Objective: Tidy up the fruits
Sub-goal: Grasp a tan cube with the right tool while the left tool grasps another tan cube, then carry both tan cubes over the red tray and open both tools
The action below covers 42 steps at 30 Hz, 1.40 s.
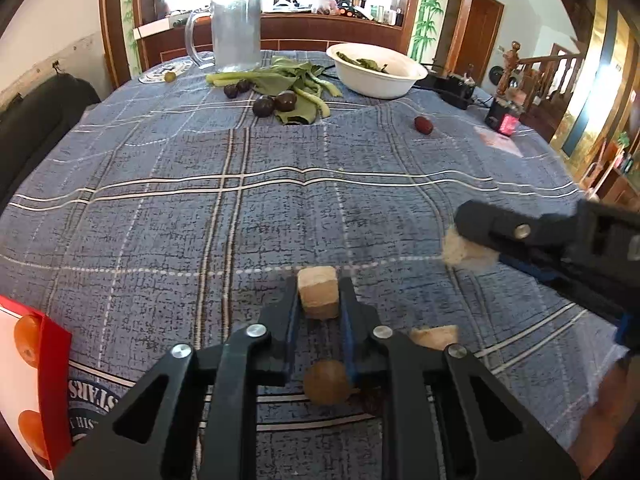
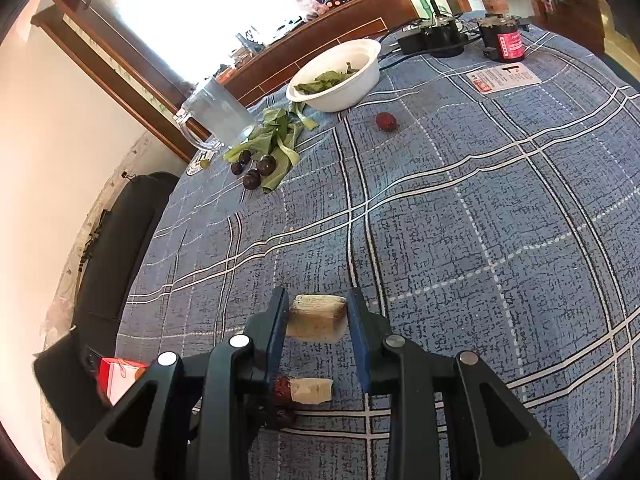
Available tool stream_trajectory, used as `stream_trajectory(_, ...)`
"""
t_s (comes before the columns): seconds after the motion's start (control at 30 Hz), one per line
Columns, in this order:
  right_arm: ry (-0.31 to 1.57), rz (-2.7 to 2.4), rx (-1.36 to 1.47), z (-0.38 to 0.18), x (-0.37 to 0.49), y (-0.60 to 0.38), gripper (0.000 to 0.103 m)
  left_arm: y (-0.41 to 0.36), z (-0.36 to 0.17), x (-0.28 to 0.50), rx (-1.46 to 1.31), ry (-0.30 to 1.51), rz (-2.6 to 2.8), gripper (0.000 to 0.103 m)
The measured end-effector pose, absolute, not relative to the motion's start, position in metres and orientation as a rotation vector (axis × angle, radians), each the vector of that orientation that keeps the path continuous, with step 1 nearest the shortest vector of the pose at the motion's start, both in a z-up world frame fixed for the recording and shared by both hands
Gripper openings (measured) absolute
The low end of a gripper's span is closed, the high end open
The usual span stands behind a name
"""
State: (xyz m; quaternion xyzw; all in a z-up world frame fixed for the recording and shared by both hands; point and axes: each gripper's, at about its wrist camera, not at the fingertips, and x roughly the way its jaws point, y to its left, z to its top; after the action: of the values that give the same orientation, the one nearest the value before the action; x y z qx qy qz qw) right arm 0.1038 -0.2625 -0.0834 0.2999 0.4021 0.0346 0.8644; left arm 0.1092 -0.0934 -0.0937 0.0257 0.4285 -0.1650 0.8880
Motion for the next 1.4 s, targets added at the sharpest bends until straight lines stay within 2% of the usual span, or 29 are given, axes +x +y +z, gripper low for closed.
stream_trajectory(0.2,0.82,0.121,0.645,-0.082,0.102,-0.261,0.029,-0.082,-0.072,0.094,0.034,0.827,-0.335,0.02)
stream_trajectory(0.53,0.67,0.217,0.637,-0.059,0.088,-0.255,0.029,-0.033,-0.021,0.036,0.038,0.714,-0.289,0.02)
stream_trajectory(0.87,0.558,0.317,0.507,-0.039,0.071,-0.227,0.029,0.011,-0.011,0.008,0.042,0.653,-0.193,0.02)
stream_trajectory(1.2,0.595,0.348,0.456,-0.038,0.064,-0.195,0.029,0.06,-0.005,-0.006,0.038,0.606,-0.119,0.02)
stream_trajectory(1.4,0.629,0.486,0.408,-0.021,0.054,-0.129,0.029,0.084,-0.01,-0.006,0.015,0.61,-0.091,0.02)
